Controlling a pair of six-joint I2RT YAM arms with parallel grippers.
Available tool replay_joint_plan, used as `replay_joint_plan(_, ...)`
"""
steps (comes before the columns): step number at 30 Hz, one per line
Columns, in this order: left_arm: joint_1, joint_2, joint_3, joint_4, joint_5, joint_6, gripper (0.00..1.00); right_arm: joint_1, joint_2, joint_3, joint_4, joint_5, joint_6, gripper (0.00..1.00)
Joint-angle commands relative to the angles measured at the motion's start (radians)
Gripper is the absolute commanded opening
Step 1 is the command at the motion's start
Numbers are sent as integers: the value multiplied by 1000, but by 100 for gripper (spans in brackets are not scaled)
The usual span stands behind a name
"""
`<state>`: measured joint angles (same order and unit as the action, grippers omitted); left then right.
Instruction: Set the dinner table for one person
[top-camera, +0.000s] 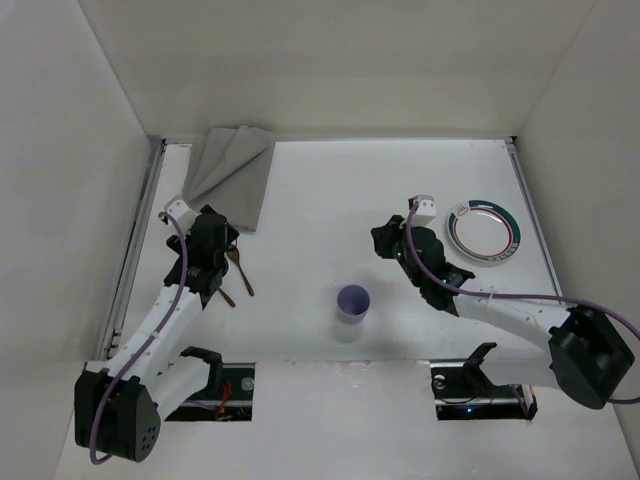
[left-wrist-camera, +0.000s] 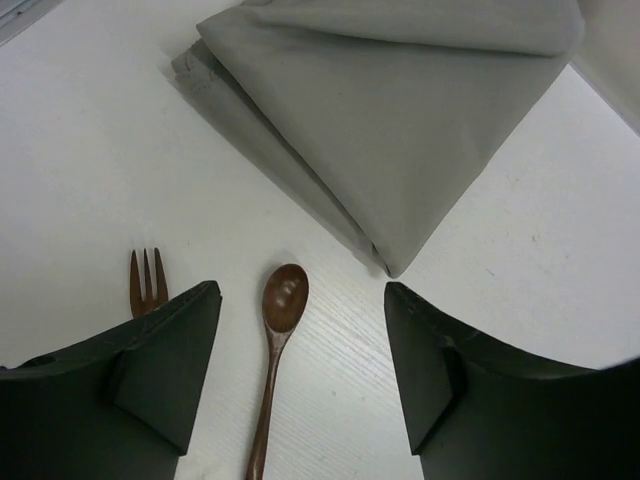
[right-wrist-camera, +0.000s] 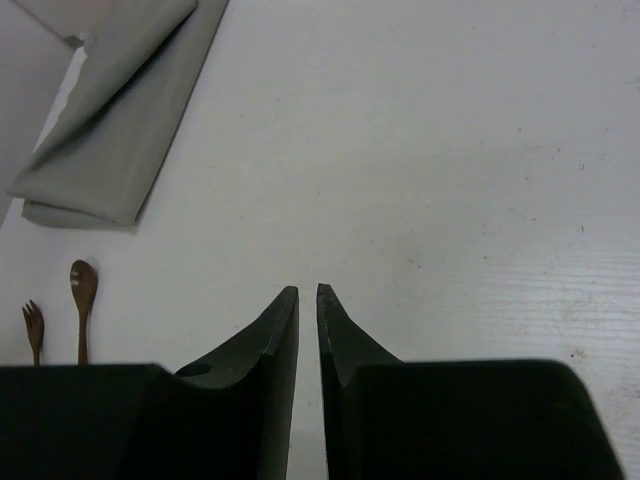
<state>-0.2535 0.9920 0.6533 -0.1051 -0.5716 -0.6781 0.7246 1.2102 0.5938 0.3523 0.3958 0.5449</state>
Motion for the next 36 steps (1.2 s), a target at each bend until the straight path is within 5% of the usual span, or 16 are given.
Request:
replay_joint_plan(1,13,-90,-62,10,12,-27,67,-3,-29,6,54,3,-11,21)
replay_joint_plan(9,122,-47,-86,71,-8,-87,60,-3,-14,6,73,-6,-10,22)
replay_joint_plan(10,135,-30,-86,87,-7,-92,53,-3,-6,6,77,-9,-7,20)
replay_joint_plan(13,167,42,-77,166,4,-98,10,-3,12,17,56,-31,-2,8)
replay_joint_plan(15,174,97,-58,217,7,-89,6,-3,14,24,48,-31,-8,5)
replay_joint_plan(18,191,198,0,235,21,-80,14,-3,31,26,51,-35,-2,6)
replay_joint_plan(22,236,328,63,243,42,-104,33,0,34,26,59,-31,-13,20)
replay_joint_plan(29,320,428,97,389,113,-94,44,0,44,24,68,-38,-13,24)
replay_joint_plan(36,405,618,219,420,242,-86,43,9,69,37,66,-60,-14,24)
